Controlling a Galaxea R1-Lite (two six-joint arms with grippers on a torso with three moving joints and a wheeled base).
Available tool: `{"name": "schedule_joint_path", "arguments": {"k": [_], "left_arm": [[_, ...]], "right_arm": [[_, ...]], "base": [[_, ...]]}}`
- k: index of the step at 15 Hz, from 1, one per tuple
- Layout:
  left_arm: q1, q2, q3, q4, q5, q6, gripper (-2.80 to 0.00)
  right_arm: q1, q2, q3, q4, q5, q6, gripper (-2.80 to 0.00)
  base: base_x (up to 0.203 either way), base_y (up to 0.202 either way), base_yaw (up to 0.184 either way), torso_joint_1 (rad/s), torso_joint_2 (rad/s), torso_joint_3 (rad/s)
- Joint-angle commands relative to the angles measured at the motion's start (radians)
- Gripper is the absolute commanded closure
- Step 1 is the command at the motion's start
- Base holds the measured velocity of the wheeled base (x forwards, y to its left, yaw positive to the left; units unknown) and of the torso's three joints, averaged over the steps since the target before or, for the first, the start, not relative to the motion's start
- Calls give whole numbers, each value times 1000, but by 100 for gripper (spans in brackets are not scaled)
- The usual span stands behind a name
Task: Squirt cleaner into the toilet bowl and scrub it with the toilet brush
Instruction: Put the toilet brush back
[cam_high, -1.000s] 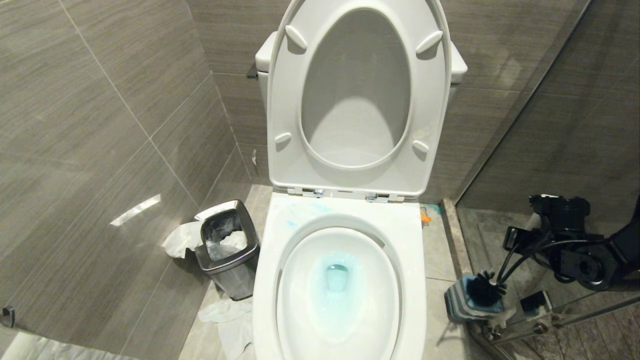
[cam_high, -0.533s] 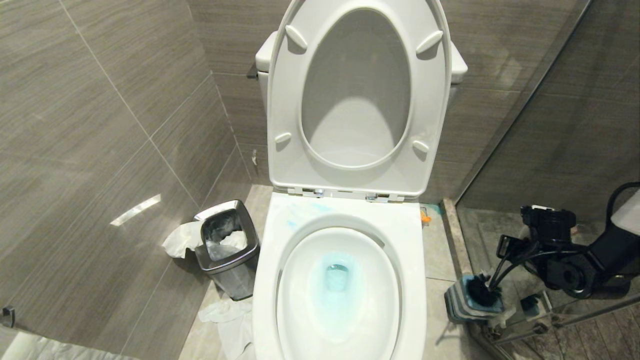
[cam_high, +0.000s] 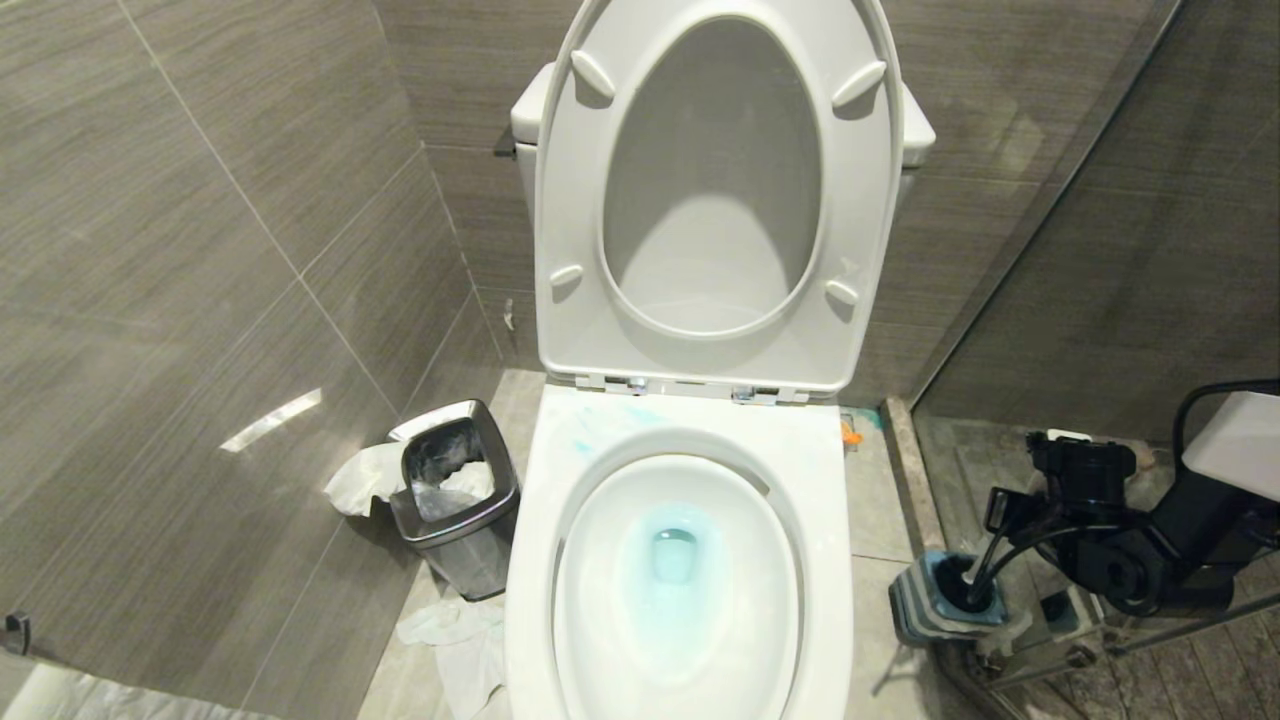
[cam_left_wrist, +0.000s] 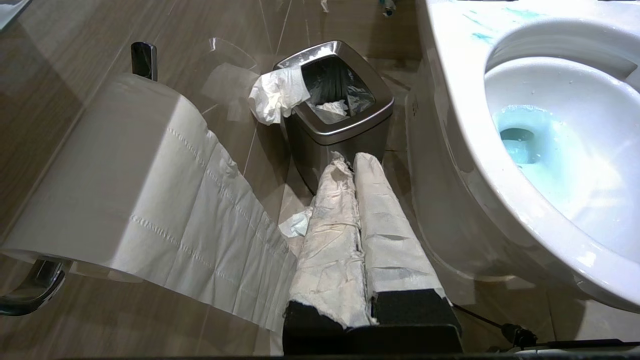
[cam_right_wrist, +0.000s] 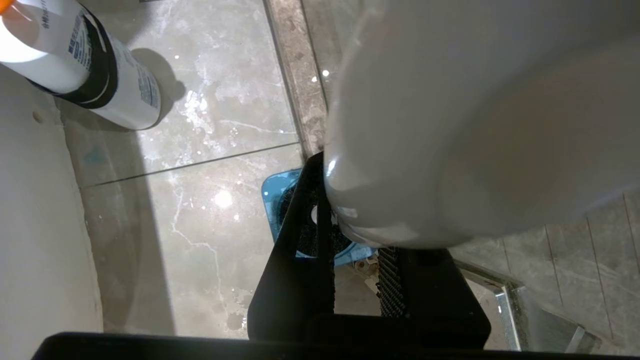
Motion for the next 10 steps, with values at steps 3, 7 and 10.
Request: {"name": "schedule_joint_path", "arguments": {"k": [3, 7, 10], "left_arm": [[1, 1, 0, 0, 0, 0, 0], [-1, 1, 0, 0, 0, 0, 0], [1, 1, 0, 0, 0, 0, 0]], "right_arm": [[0, 6, 11, -32, -2, -3, -258], [0, -4, 45, -61, -8, -28, -280], [0, -17, 79, -115, -7, -63, -280]], "base": [[0, 0, 0, 0, 0, 0], [0, 0, 0, 0, 0, 0], [0, 0, 0, 0, 0, 0]]}}
